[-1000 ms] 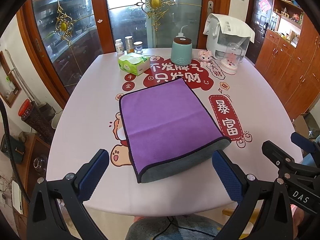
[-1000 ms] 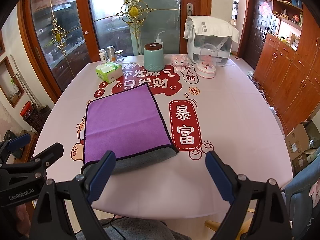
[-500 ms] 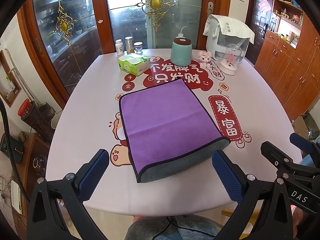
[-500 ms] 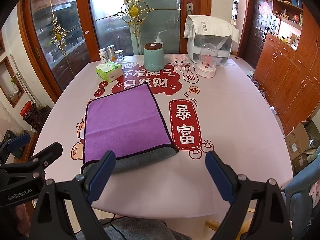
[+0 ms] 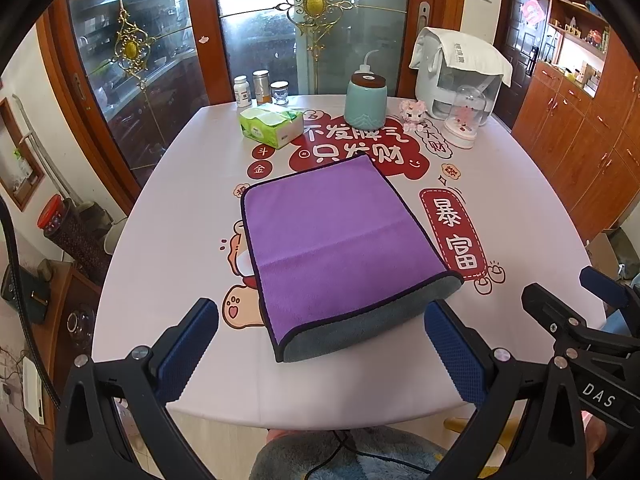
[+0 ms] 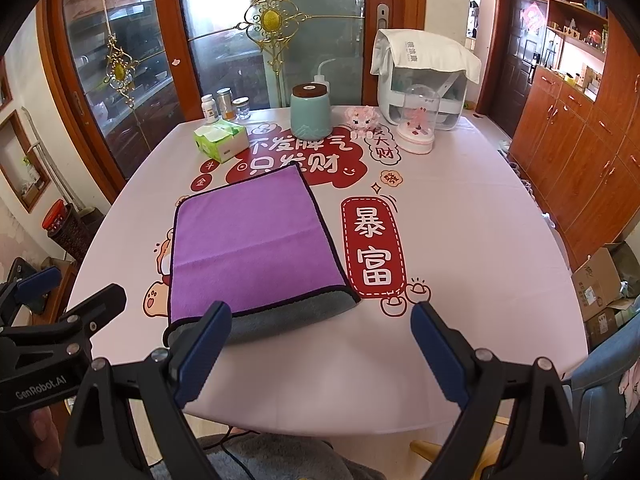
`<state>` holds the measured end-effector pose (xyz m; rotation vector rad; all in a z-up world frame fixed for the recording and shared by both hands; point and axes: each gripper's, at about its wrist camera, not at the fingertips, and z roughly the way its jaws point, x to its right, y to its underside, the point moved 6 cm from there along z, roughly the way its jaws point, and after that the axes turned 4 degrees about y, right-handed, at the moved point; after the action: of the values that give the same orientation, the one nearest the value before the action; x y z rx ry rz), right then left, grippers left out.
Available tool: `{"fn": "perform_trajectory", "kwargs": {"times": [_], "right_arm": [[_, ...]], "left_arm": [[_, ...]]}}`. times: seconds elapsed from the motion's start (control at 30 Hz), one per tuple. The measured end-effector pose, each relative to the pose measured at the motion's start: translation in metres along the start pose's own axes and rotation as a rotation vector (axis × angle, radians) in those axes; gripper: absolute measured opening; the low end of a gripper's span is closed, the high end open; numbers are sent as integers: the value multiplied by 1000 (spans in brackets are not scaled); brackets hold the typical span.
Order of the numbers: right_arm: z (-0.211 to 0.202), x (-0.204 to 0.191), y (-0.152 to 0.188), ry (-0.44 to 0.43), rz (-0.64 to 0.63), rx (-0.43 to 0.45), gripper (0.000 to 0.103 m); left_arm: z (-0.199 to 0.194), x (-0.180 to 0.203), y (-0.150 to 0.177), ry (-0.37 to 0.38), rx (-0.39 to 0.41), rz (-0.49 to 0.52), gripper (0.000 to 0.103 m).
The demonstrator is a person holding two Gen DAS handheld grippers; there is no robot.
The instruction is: Fold towel
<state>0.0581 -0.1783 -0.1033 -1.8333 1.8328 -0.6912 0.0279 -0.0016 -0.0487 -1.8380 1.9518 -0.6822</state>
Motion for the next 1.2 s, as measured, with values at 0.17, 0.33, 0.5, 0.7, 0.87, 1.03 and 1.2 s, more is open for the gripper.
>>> {"fn": "perform_trajectory", "kwargs": {"times": [0.17,0.33,0.5,0.7,0.87,1.03,1.2], "right_arm": [[3,-3,0,-2,-4,0,92],[2,7,-2,-12,-18,1,92],[3,8,-4,-22,-39,9,92],[5,12,-5,-35,-57,7,92],[9,15,-3,-47,-74,3,92],[19,14,-2,-59,-86,-12,90],[42,13,-3,-47,-101,-38,88]], "left_arm": [[1,-3,1,-6,0,-10,102],[1,-4,1,-17,6,-23,102],[1,-4,3,-29,12,-47,102],[0,-6,10,-52,14,-84,102],[0,-11,19,-76,8,-122,102],[6,-23,28,-105,-8,-144,102],[25,-42,34,-130,-14,-156,103]]}}
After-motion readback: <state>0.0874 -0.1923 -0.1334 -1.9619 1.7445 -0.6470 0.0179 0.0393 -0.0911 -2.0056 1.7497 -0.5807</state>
